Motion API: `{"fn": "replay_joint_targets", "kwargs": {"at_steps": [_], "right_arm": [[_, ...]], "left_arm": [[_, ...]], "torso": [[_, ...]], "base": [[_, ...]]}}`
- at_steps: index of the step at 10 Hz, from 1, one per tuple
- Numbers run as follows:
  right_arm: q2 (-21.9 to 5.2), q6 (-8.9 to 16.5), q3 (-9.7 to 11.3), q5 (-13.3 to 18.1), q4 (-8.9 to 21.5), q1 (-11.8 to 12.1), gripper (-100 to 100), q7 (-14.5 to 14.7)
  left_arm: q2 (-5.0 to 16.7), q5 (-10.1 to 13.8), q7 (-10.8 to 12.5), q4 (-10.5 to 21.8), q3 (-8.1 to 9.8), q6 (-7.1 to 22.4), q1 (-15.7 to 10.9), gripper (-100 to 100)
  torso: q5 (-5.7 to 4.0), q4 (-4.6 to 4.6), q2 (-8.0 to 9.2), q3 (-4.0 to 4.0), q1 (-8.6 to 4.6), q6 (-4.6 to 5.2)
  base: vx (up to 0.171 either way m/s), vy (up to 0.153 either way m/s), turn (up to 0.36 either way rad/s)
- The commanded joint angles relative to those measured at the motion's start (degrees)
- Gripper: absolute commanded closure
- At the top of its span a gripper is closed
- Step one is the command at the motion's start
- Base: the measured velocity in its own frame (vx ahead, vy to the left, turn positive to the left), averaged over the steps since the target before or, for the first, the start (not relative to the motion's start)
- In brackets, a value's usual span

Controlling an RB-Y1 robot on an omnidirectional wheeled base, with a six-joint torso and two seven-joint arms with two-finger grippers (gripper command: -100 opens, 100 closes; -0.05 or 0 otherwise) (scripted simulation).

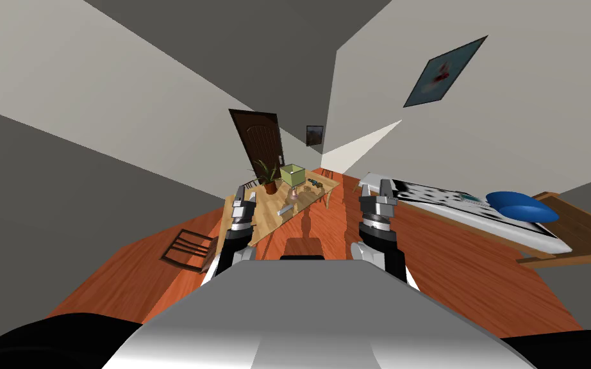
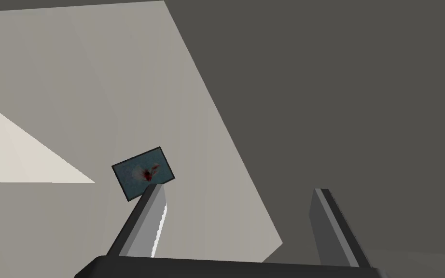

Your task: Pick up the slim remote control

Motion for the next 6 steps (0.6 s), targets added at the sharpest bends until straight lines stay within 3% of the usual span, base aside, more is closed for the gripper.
{"fn": "replay_joint_targets", "kwargs": {"at_steps": [1, 6], "right_arm": [[0.0, 0.0, 0.0, 0.0, 0.0, 0.0, 0, 0.0], [0.0, 0.0, 0.0, 0.0, 0.0, 0.0, 0, 0.0]], "left_arm": [[1.6, 0.1, 0.7, 1.0, 1.14, 1.0, -1.0, -100], [4.9, 1.1, 4.3, 7.4, 7.09, 8.3, -7.2, -100]], "torso": [[0.0, 0.0, 0.0, 0.0, 0.0, 0.0], [-0.09, 0.0, 0.02, 0.01, -0.41, 0.01]], "base": [[-0.006, -0.039, -0.053], [-0.014, -0.112, -0.081]]}}
